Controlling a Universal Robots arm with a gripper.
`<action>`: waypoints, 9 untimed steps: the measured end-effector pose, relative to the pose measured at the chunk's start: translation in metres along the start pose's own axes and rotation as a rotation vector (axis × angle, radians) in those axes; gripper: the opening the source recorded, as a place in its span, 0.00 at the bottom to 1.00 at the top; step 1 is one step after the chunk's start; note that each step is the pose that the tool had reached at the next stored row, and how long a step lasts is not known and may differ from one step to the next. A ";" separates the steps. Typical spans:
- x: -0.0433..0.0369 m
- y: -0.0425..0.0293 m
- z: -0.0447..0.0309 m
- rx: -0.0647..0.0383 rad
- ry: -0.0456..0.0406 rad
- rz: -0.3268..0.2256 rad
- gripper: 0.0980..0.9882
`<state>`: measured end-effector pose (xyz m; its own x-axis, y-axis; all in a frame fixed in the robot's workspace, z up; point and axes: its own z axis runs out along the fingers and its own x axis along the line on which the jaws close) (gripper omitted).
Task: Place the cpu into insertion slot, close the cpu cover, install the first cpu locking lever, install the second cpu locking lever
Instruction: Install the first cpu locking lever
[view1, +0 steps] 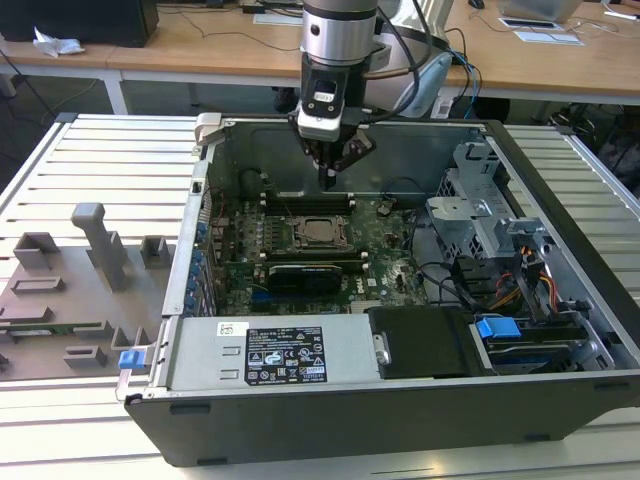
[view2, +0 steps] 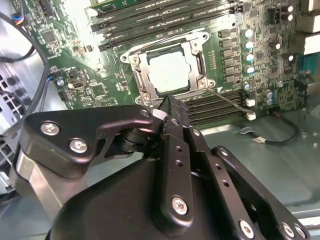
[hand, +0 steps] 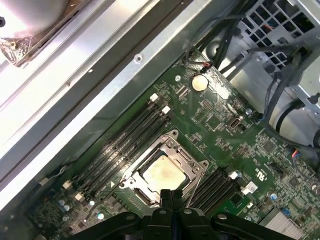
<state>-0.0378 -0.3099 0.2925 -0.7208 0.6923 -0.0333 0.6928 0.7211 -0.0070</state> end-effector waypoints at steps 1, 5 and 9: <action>0.0000 0.0000 0.0000 -0.001 -0.0002 -0.021 0.01; 0.0000 0.0000 0.0000 -0.003 -0.0006 -0.074 0.01; 0.0000 0.0000 0.0000 -0.004 -0.0009 -0.129 0.01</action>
<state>-0.0378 -0.3099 0.2924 -0.8040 0.5937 -0.0333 0.5942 0.8043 -0.0069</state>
